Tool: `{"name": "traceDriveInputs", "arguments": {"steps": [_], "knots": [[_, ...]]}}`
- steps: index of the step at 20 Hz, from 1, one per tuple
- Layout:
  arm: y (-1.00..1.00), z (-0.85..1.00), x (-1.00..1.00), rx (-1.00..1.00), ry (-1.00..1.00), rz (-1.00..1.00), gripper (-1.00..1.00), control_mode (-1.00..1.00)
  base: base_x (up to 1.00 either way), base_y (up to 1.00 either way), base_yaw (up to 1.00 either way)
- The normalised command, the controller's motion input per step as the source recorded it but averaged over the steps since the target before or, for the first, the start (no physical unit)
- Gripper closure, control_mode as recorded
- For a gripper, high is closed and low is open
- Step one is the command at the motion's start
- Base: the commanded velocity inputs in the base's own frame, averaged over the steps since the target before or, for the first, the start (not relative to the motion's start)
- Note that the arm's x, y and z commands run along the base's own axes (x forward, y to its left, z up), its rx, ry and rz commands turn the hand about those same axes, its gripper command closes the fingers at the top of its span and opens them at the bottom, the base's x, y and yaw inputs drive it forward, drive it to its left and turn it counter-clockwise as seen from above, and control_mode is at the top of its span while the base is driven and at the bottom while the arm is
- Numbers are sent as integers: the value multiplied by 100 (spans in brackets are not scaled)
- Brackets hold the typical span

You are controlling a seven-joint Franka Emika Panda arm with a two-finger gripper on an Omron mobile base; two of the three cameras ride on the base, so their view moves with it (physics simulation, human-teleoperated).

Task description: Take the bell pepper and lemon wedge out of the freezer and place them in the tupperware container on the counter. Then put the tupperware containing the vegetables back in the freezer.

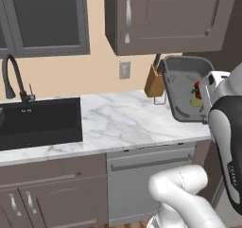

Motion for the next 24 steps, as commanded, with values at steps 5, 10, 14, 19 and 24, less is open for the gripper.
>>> {"name": "traceDriveInputs", "arguments": {"steps": [5, 10, 14, 19, 24], "knots": [[0, 0, 0, 0, 0, 0, 100, 100, -85, -25, -20], [0, 0, 0, 0, 0, 0, 100, 100, -46, -32, -22], [0, 0, 0, 0, 0, 0, 100, 100, 3, -37, -25], [0, 0, 0, 0, 0, 0, 100, 100, 20, -56, -23], [0, 0, 0, 0, 0, 0, 100, 100, 20, -75, -20]]}}
